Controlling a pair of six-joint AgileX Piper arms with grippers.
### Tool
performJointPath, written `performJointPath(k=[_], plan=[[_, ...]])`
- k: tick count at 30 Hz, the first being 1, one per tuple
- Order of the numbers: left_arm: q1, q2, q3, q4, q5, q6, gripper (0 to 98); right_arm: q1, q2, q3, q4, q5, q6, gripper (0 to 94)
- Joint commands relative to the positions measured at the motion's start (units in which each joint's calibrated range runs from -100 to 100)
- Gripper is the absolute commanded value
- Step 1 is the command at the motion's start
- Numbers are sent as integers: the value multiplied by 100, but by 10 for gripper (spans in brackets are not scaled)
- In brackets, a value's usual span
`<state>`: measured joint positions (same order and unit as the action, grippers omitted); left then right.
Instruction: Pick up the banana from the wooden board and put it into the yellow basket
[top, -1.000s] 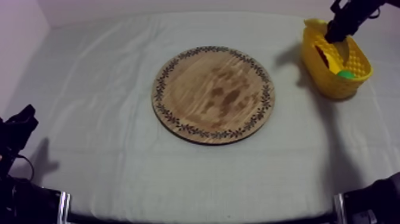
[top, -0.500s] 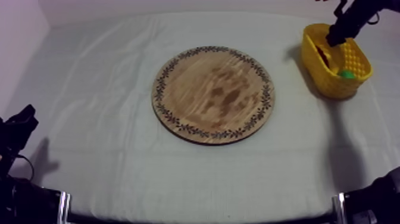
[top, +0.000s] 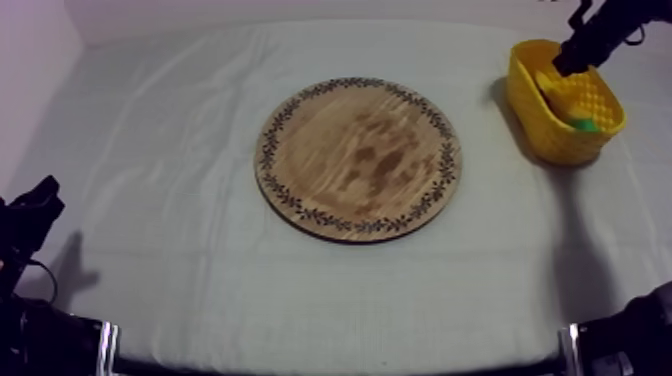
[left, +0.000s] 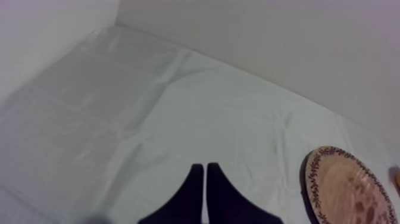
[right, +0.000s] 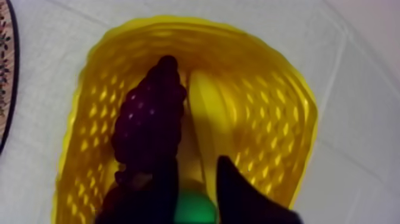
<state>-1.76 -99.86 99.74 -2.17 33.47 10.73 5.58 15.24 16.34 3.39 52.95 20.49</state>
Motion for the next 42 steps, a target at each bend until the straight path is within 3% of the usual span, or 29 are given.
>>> performJointPath(k=[1, 9, 18, 31, 42], plan=[[-1, 3, 4, 0, 0, -1, 1, -21, -358, 348, -35, -60, -50, 68], [-1, 3, 4, 0, 0, -1, 1, -153, -2357, 2526, -41, -730, -203, 12], [-1, 3, 4, 0, 0, 0, 1, -25, -5695, 5182, -215, -1260, -129, 8], [-1, 3, 4, 0, 0, -1, 1, 122, -9393, 6918, -481, -338, 95, 7], [-1, 3, 4, 0, 0, -1, 1, -122, -10822, 7616, -460, -135, -178, 7]])
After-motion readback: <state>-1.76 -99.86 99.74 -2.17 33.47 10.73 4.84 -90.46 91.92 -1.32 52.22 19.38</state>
